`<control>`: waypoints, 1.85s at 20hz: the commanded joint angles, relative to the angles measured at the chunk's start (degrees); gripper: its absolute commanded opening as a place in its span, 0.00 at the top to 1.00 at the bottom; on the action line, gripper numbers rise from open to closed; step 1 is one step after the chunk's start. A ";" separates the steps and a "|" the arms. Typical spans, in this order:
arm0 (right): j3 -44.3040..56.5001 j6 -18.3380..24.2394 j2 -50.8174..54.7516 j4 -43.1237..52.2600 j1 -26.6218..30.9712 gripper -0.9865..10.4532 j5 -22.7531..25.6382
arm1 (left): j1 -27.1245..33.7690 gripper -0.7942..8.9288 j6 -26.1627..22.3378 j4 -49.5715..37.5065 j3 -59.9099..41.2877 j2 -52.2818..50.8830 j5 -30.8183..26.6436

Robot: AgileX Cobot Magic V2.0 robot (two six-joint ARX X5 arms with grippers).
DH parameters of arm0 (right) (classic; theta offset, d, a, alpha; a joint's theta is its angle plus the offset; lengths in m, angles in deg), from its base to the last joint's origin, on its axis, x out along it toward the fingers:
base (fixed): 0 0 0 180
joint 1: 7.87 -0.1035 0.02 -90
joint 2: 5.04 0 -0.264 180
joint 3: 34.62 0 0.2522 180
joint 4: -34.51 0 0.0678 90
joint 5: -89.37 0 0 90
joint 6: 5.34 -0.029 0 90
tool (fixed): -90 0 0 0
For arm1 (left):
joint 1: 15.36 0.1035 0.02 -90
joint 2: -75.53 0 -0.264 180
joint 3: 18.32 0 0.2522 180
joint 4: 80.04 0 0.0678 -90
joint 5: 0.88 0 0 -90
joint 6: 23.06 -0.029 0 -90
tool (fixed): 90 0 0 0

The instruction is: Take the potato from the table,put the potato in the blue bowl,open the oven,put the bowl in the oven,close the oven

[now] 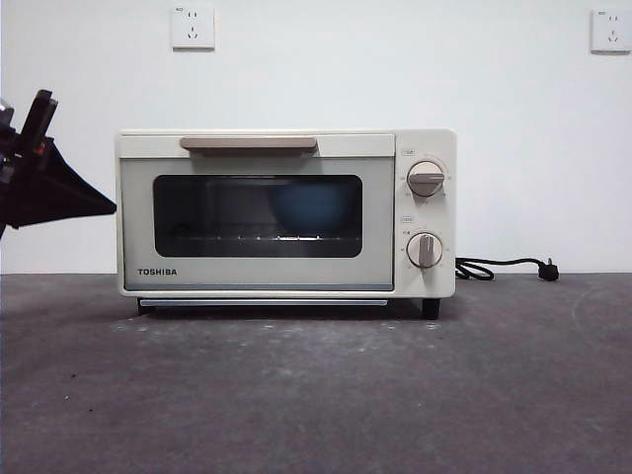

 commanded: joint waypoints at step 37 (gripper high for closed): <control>-0.17 5.20 -2.89 -4.00 -0.13 0.79 -0.26 | -6.99 0.93 -15.58 66.69 0.13 -61.64 -27.12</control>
